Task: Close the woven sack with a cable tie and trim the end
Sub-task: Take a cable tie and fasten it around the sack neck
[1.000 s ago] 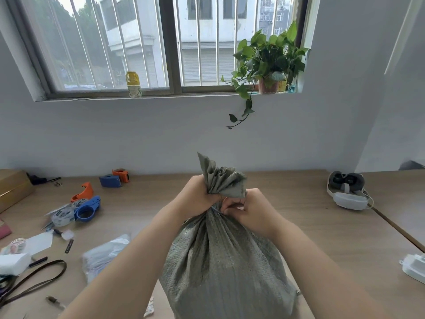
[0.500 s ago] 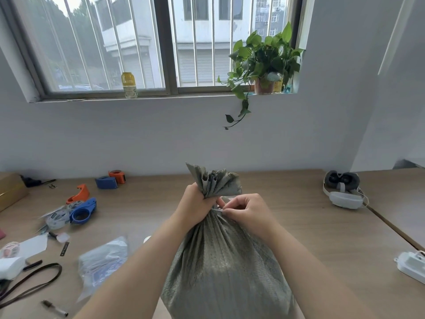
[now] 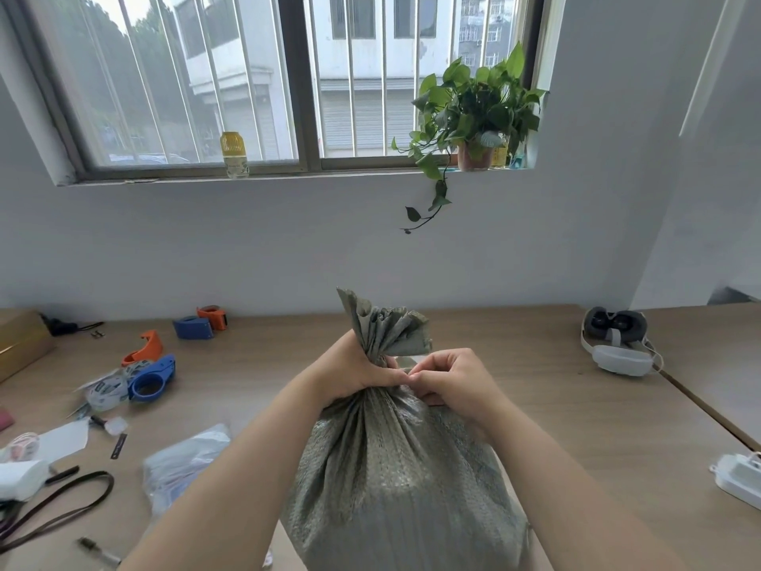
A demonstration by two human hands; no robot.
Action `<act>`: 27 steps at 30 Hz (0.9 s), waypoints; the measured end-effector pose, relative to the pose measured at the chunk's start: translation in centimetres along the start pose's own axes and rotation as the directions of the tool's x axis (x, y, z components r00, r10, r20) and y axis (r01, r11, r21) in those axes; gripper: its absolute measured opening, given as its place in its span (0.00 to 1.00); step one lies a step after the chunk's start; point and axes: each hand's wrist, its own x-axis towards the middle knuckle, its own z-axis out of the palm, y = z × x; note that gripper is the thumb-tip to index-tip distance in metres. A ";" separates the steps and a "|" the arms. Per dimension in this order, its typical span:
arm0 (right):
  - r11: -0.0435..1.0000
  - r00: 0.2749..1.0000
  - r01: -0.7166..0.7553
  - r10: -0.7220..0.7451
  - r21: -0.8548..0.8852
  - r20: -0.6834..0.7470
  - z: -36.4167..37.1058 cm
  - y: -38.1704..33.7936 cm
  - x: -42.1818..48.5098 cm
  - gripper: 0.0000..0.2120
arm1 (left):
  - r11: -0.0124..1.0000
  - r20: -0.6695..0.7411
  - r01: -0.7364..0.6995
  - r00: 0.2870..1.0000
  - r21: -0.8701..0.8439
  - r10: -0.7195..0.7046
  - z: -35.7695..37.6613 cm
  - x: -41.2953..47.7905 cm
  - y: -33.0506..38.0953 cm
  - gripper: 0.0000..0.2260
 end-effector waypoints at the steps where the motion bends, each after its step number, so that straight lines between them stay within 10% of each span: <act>1: 1.000 1.000 -0.005 0.005 0.001 0.001 -0.2 0.0 0.0 0.04 | 1.000 0.001 0.006 1.000 0.002 -0.006 0.0 -0.1 0.0 0.08; 11: 0.996 0.993 -0.091 0.092 0.020 -0.080 -1.1 -0.1 0.2 0.02 | 0.996 -0.022 0.050 0.998 -0.080 -0.051 -0.4 -0.2 -1.4 0.05; 18: 0.753 0.980 0.157 -0.197 -0.639 0.008 0.0 -1.3 0.8 0.10 | 0.998 -0.029 -0.006 1.000 -0.066 0.004 0.0 0.2 -1.3 0.08; 27: 0.681 0.958 0.201 -0.286 -0.704 -0.003 1.3 -1.4 0.9 0.06 | 0.996 -0.016 -0.058 0.998 -0.067 0.057 -0.2 -0.1 -1.4 0.05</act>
